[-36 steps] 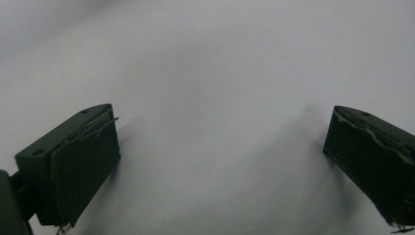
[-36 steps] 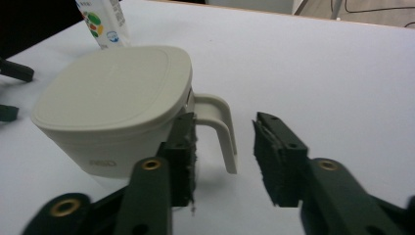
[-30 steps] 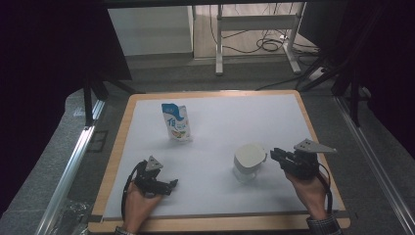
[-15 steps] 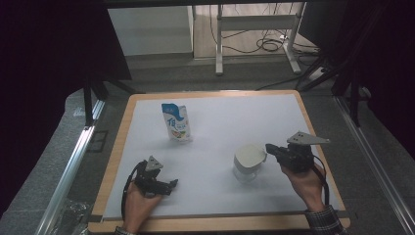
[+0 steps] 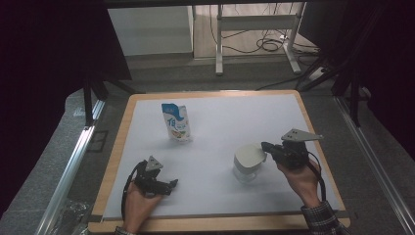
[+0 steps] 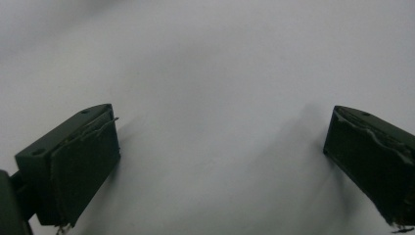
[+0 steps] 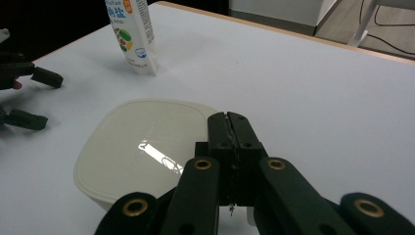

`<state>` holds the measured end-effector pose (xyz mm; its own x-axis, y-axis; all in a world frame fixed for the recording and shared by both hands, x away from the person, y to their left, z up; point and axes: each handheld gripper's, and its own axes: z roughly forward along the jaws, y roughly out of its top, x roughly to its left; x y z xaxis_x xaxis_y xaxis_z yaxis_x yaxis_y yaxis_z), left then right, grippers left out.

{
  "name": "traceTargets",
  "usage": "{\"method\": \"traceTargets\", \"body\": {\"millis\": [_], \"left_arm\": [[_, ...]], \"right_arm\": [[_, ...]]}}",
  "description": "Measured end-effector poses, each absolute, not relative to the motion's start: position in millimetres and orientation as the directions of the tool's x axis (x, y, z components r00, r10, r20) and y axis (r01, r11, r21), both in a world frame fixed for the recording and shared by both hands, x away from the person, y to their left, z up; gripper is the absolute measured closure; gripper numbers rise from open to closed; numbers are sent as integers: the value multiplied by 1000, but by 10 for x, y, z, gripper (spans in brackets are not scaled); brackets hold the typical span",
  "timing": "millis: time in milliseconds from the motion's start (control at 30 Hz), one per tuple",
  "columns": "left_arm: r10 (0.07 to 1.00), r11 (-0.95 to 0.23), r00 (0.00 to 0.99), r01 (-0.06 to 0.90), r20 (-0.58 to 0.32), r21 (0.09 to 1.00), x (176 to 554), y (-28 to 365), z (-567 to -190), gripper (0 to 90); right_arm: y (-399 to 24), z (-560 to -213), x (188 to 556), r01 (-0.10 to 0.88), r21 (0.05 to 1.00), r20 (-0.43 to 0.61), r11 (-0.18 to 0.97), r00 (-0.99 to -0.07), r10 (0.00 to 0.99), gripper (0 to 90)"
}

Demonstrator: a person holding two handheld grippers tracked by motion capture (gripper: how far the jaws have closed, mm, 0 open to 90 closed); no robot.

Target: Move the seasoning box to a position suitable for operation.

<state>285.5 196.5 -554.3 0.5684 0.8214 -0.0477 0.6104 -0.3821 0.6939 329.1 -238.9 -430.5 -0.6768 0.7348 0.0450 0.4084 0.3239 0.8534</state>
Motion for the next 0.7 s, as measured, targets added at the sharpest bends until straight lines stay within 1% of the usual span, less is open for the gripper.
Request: {"method": "traceTargets", "body": {"millis": [700], "left_arm": [[822, -382, 568, 610, -47, 694, 2855, 1965, -5543, 0]], "right_arm": [[-2329, -4333, 3335, 404, 848, 28, 343, -679, 733, 897]]}}
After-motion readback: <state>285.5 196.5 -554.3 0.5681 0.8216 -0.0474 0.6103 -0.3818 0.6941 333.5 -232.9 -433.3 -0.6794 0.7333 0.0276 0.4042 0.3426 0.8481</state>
